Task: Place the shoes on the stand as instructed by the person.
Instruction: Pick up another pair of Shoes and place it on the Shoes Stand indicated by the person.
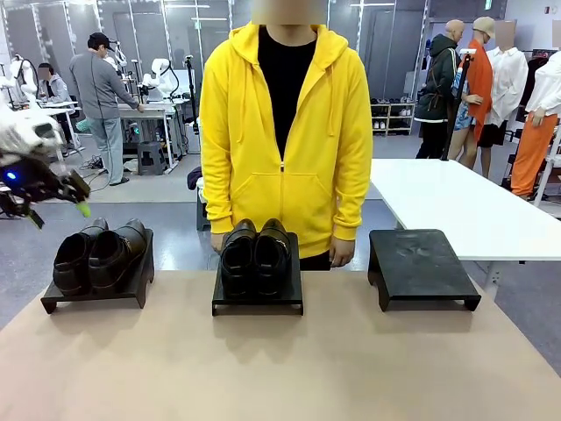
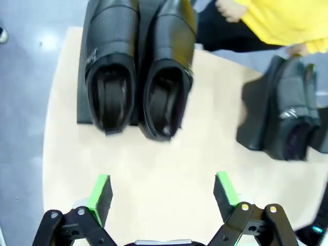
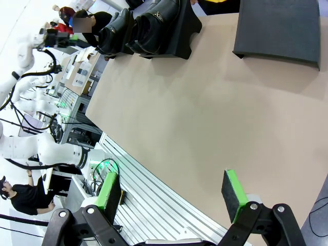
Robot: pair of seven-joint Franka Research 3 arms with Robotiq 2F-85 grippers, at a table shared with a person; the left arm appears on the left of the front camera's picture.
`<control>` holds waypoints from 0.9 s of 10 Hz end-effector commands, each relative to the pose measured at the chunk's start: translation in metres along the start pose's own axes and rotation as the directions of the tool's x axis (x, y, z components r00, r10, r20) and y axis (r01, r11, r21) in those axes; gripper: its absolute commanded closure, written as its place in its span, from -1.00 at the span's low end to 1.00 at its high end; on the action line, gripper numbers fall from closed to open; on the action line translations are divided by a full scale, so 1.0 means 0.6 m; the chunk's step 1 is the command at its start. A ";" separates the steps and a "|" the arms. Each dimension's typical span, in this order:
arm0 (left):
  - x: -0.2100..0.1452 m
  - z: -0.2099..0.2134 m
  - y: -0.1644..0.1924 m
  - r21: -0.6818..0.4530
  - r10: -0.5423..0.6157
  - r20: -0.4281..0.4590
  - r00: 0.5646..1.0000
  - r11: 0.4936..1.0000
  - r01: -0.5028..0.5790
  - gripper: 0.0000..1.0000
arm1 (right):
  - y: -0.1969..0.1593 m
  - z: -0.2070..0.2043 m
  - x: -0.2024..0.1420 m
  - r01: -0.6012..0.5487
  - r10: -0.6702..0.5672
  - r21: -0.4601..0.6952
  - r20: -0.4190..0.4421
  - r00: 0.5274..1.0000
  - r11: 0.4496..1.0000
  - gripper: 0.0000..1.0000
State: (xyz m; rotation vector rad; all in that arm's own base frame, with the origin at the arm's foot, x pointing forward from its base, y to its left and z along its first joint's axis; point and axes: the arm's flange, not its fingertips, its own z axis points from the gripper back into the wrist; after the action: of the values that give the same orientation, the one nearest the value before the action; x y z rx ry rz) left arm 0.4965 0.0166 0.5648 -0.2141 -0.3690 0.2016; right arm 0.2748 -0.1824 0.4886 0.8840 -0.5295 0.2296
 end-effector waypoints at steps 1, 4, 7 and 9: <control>-0.037 0.064 0.071 -0.163 0.080 -0.066 0.995 0.982 -0.090 -1.00 | -0.001 0.002 0.000 -0.014 0.014 0.014 0.014 1.000 1.000 -1.00; -0.148 0.107 0.184 -0.459 0.120 -0.078 0.990 0.877 -0.142 -1.00 | -0.001 0.002 0.000 -0.014 0.014 0.014 0.014 1.000 1.000 -1.00; -0.246 0.087 0.304 -0.741 0.164 -0.137 0.977 0.638 -0.211 -1.00 | -0.001 0.002 0.000 -0.014 0.014 0.014 0.014 1.000 1.000 -1.00; -0.276 0.048 0.363 -0.823 0.195 -0.165 0.967 0.513 -0.244 -1.00 | -0.001 0.002 0.000 -0.014 0.014 0.014 0.014 1.000 1.000 -1.00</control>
State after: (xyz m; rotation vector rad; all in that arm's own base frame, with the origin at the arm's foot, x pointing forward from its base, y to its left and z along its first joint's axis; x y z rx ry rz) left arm 0.2920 0.1804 0.4955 -1.1900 -0.3981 0.2719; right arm 0.2750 -0.1822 0.4887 0.8836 -0.5290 0.2303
